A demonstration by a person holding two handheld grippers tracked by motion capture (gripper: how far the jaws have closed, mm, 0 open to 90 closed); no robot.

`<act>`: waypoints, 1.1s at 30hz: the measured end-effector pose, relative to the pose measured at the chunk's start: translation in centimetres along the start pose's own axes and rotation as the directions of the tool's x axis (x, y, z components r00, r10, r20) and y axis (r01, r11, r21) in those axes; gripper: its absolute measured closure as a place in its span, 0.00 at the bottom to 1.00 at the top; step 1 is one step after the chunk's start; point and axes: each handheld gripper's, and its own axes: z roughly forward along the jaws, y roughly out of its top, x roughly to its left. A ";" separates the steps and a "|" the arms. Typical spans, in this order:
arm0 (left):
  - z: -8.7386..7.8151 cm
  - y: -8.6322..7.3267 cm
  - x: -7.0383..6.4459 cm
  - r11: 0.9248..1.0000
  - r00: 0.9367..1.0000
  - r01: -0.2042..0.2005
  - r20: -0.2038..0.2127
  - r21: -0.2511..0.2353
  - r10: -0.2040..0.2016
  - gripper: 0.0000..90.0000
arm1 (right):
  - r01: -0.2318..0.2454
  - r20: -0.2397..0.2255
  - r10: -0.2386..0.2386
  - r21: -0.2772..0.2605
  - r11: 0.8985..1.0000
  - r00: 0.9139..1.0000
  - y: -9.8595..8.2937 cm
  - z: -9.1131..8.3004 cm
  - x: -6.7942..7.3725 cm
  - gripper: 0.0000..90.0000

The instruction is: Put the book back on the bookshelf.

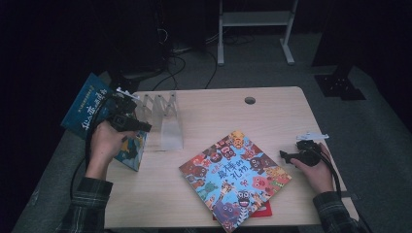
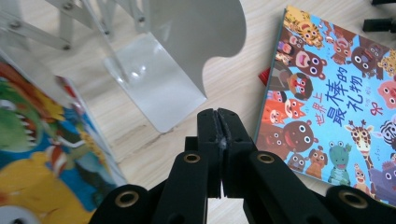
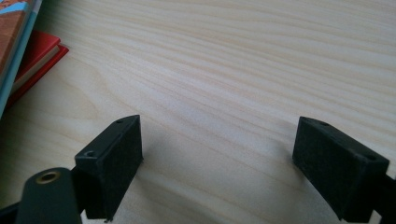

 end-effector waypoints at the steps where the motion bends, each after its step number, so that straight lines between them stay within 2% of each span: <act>1: 0.4 -0.3 -0.1 1.000 1.000 -0.005 0.005 0.004 0.005 0.98 | 0.000 0.000 0.000 0.000 1.000 1.000 0.0 0.0 0.0 0.17; 6: 2.3 -1.4 -0.7 1.000 1.000 -0.021 0.016 0.016 0.020 0.93 | 0.000 0.000 0.000 0.000 1.000 1.000 0.0 0.0 0.0 0.17; 16: 6.5 -3.8 -1.7 0.999 0.999 -0.030 0.031 0.028 0.029 0.75 | 0.000 0.000 0.000 0.000 1.000 1.000 0.0 0.0 0.0 0.17; 21: 8.1 -4.5 -2.3 0.999 0.998 -0.035 0.051 0.026 0.034 0.68 | 0.000 0.000 0.000 0.000 1.000 1.000 0.0 0.0 0.0 0.17; 27: 10.1 -5.3 -3.0 0.999 0.992 -0.042 0.117 -0.002 0.042 0.57 | -0.001 -0.002 0.001 0.000 1.000 1.000 0.0 0.0 0.0 0.17; 28: 10.1 -5.3 -3.0 0.999 0.992 -0.042 0.117 -0.002 0.042 0.56 | -0.001 -0.002 0.001 0.000 1.000 1.000 0.0 0.0 0.0 0.17; 31: 11.0 -5.5 -3.6 0.997 0.990 -0.082 0.118 0.005 0.081 0.50 | 0.005 -0.003 -0.005 -0.001 1.000 1.000 -0.1 -0.1 0.0 0.17; 33: 11.3 -5.6 -3.7 0.996 0.985 -0.090 0.144 -0.013 0.091 0.48 | 0.005 -0.004 -0.005 0.001 1.000 1.000 -0.1 -0.1 0.0 0.17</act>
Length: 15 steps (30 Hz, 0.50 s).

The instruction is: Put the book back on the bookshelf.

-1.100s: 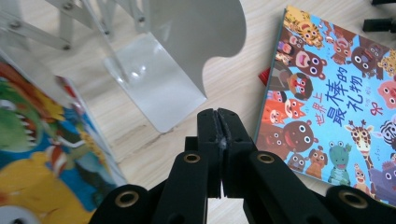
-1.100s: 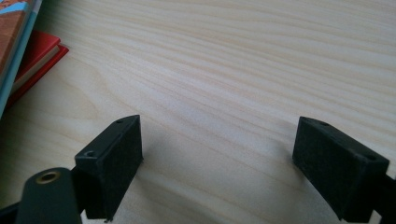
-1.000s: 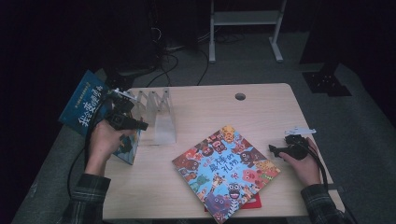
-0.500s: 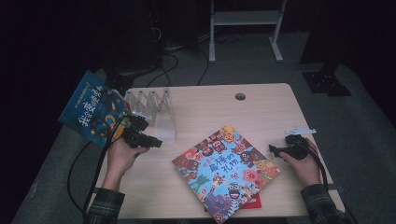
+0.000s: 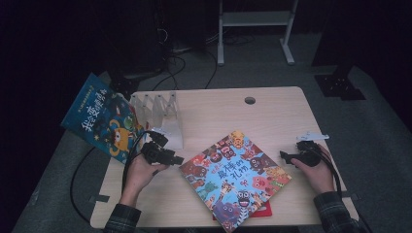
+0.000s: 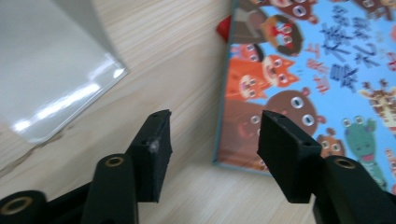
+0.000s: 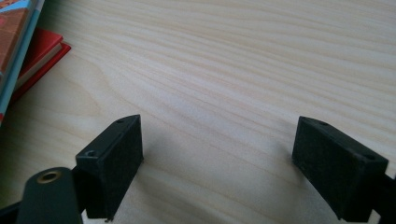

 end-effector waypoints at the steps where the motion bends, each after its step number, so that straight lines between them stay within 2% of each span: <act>1: 0.2 -0.1 -0.1 1.000 1.000 0.002 0.006 -0.005 -0.002 0.46 | 0.001 0.000 -0.001 0.000 1.000 1.000 0.0 0.0 0.0 0.17; 2: 0.4 -0.1 0.0 1.000 1.000 -0.008 0.012 -0.002 0.008 0.43 | 0.003 -0.001 -0.003 0.000 1.000 1.000 0.0 0.0 0.0 0.17; 10: 0.9 -1.0 0.0 1.000 0.999 -0.001 0.045 -0.027 0.003 0.33 | 0.006 -0.009 -0.006 -0.003 1.000 1.000 -0.2 -0.2 0.1 0.19; 12: 0.9 -1.1 0.0 0.999 0.999 -0.004 0.047 -0.034 0.006 0.30 | 0.010 -0.013 -0.010 -0.007 1.000 1.000 -0.2 -0.3 0.2 0.24; 15: 1.1 -1.4 0.1 0.999 0.999 -0.009 0.049 -0.031 0.010 0.29 | 0.015 -0.020 -0.015 -0.025 1.000 1.000 -0.4 -0.6 0.4 0.39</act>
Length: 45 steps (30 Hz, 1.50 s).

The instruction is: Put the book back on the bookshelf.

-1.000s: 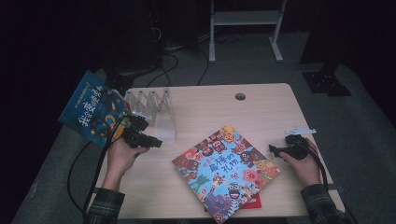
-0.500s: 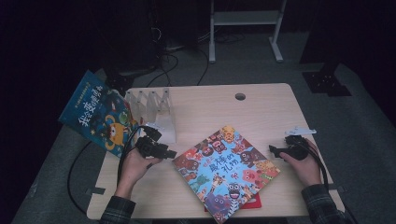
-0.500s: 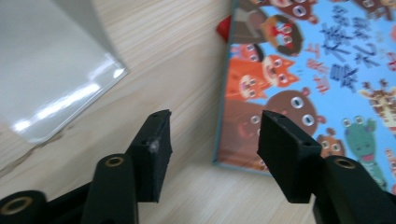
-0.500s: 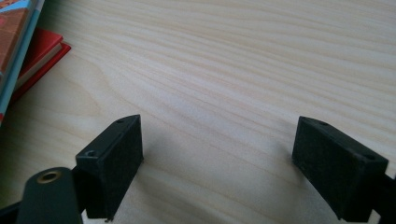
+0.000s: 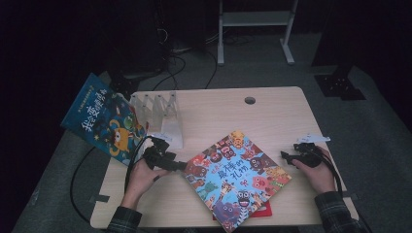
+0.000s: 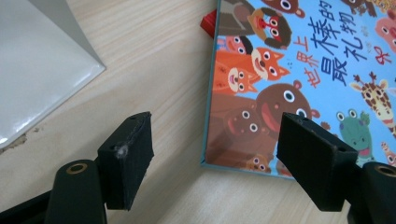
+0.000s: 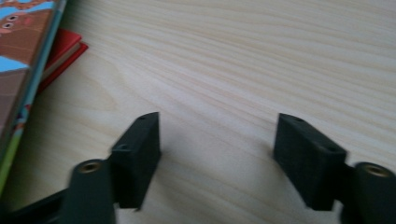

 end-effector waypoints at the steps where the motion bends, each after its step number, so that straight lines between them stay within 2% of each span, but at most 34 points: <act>1: 0.0 -0.1 0.0 1.000 1.000 -0.009 0.001 0.009 0.009 0.29 | 0.006 -0.005 -0.006 0.003 1.000 1.000 0.0 -0.1 0.0 0.42; 5: 0.1 -0.3 -0.2 1.000 1.000 -0.017 -0.002 0.014 0.017 0.29 | 0.015 -0.028 -0.014 0.024 1.000 1.000 0.1 -0.7 0.4 0.47; 8: 0.2 -0.4 -0.5 0.999 1.000 -0.027 0.001 0.025 0.027 0.29 | 0.013 -0.047 -0.013 0.017 1.000 0.999 0.1 -1.4 0.6 0.47; 16: 0.1 -0.5 -0.6 0.999 0.999 -0.031 -0.008 0.017 0.031 0.29 | 0.003 -0.104 -0.004 -0.007 1.000 0.995 0.1 -3.1 0.8 0.44; 23: -0.2 -0.7 -0.4 1.000 1.000 -0.027 -0.004 0.009 0.027 0.29 | -0.014 -0.117 0.009 -0.037 0.999 0.993 0.0 -4.7 0.6 0.42; 29: -0.5 -0.7 -0.2 1.000 1.000 -0.017 0.005 -0.008 0.017 0.29 | -0.008 -0.148 0.004 -0.024 1.000 0.989 -0.6 -5.7 0.7 0.42; 30: -0.5 -0.7 -0.2 1.000 1.000 -0.027 0.004 -0.002 0.027 0.29 | -0.010 -0.150 0.005 -0.029 1.000 0.989 -0.7 -5.9 0.7 0.42; 40: -0.1 -0.9 -0.6 0.999 0.999 -0.038 0.025 0.014 0.037 0.31 | -0.015 -0.168 0.008 -0.038 0.999 0.986 -2.3 -8.1 1.1 0.42; 45: 0.3 -0.7 -0.9 0.999 0.998 -0.045 0.036 0.030 0.044 0.32 | -0.009 -0.173 0.004 -0.028 1.000 0.985 -2.9 -8.4 1.4 0.41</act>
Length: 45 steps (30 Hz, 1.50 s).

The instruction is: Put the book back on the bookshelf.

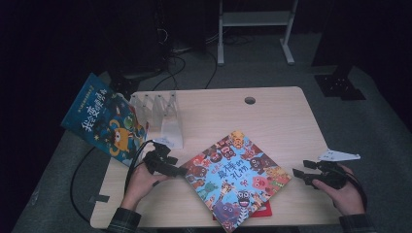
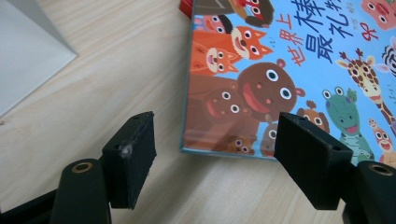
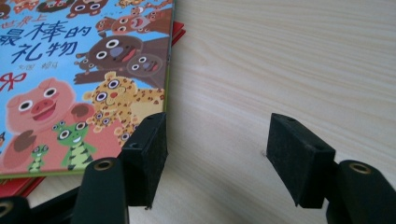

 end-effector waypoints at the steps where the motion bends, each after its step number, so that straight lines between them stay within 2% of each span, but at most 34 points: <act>1: 0.1 0.0 -0.1 1.000 1.000 -0.004 0.003 0.004 0.004 0.32 | -0.001 -0.001 0.001 0.002 1.000 1.000 -0.1 0.0 0.0 0.41; 9: 0.9 -0.1 -0.5 0.999 1.000 -0.012 0.026 0.030 0.011 0.33 | 0.016 -0.013 -0.015 0.025 1.000 1.000 -0.9 0.1 0.7 0.40; 14: 1.3 -0.1 -0.8 0.998 1.000 -0.026 0.011 0.054 0.025 0.33 | 0.035 -0.015 -0.034 0.046 0.998 0.999 -1.0 0.6 1.0 0.40; 19: 1.2 -0.2 -1.0 0.997 0.999 -0.035 -0.003 0.063 0.036 0.33 | 0.029 -0.022 -0.028 0.048 0.998 0.999 -1.1 0.7 0.9 0.38; 22: 1.2 -0.4 -1.0 0.998 1.000 -0.025 0.015 0.063 0.025 0.33 | 0.031 -0.017 -0.031 0.048 0.998 0.999 -1.0 0.8 0.8 0.39; 29: 1.2 -0.8 -1.6 0.998 1.000 -0.017 0.019 0.058 0.016 0.33 | 0.038 -0.005 -0.038 0.053 0.998 0.999 -0.6 1.3 0.4 0.40; 31: 1.1 -1.0 -1.7 0.997 0.999 -0.025 0.025 0.068 0.023 0.33 | 0.035 -0.004 -0.035 0.052 0.998 0.999 -0.4 1.4 0.3 0.40; 32: 1.2 -1.0 -1.9 0.998 0.999 -0.016 0.034 0.056 0.014 0.33 | 0.035 -0.005 -0.035 0.051 0.998 0.999 -0.4 1.6 0.2 0.40; 45: 1.3 -0.9 -2.7 0.998 0.997 -0.029 0.075 0.051 0.025 0.33 | 0.054 -0.004 -0.054 0.054 0.997 0.999 1.2 3.6 -0.2 0.40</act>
